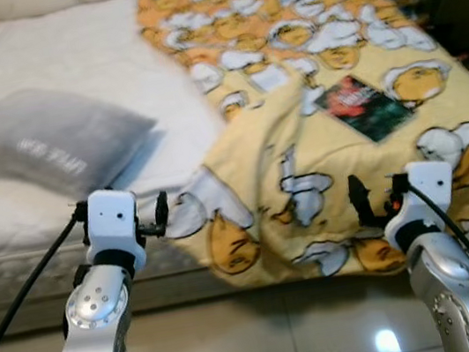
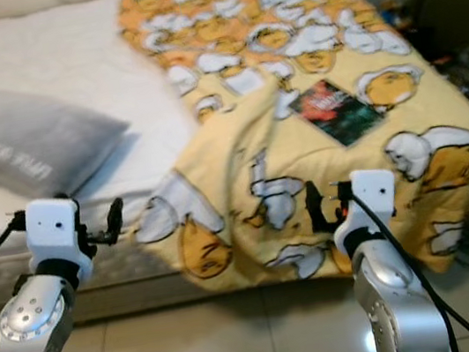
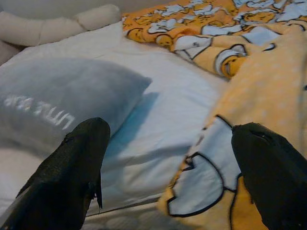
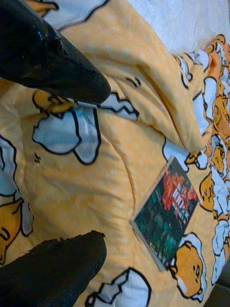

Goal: Clean up the room

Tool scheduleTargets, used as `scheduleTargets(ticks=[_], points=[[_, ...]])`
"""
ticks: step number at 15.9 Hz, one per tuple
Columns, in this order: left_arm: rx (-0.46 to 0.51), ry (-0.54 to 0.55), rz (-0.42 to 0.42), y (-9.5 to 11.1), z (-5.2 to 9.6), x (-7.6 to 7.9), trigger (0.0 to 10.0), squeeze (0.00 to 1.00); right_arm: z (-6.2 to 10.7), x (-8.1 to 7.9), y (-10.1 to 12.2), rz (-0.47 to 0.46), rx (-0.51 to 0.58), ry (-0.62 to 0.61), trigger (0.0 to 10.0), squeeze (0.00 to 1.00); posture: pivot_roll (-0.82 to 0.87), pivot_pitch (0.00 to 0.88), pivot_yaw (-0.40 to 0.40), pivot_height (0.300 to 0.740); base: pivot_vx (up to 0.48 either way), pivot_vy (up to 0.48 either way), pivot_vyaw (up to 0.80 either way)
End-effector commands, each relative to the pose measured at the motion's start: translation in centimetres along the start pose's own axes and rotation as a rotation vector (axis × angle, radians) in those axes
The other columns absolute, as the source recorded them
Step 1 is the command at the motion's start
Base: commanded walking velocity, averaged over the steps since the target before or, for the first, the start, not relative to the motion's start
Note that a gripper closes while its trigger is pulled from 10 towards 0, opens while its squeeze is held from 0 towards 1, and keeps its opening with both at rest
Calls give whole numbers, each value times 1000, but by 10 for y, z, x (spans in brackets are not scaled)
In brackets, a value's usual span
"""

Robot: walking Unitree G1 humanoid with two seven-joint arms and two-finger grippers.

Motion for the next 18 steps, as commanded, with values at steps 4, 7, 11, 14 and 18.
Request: scheduleTargets(ticks=[4,7,11,14,18], points=[[-36,20,4,-8,2,-3,10000,612,-1,-5,0,22,8,22,10000,0,-128,85,23,740,0,366,0],[-29,22,-5,-6,-1,-6,10000,616,-4,-7,1,-10,8,25,10000,0,-124,79,32,740,0,374,0],[-31,33,5,-7,-2,-10,10000,620,-5,-11,3,3,19,51,10000,0,-122,74,40,740,0,374,0],[-42,52,16,-11,-1,-13,10000,635,-7,-15,6,11,29,74,10000,0,-121,71,33,740,0,370,0],[-37,82,11,-10,-1,-22,10000,639,-11,-20,7,7,31,94,10000,0,-109,65,20,740,0,368,0]])
Point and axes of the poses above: a point about 5 cm out from each wrist's last joint towards the gripper, its own z axis pointing back from the gripper into the wrist, its own y axis along the axis of the wrist's last joint, x = y × z, the point moved 5 cm from there along -z, pointing out of the wrist towards the gripper, and after that the axes turned 11 degrees about -z, right-handed, at the moved point
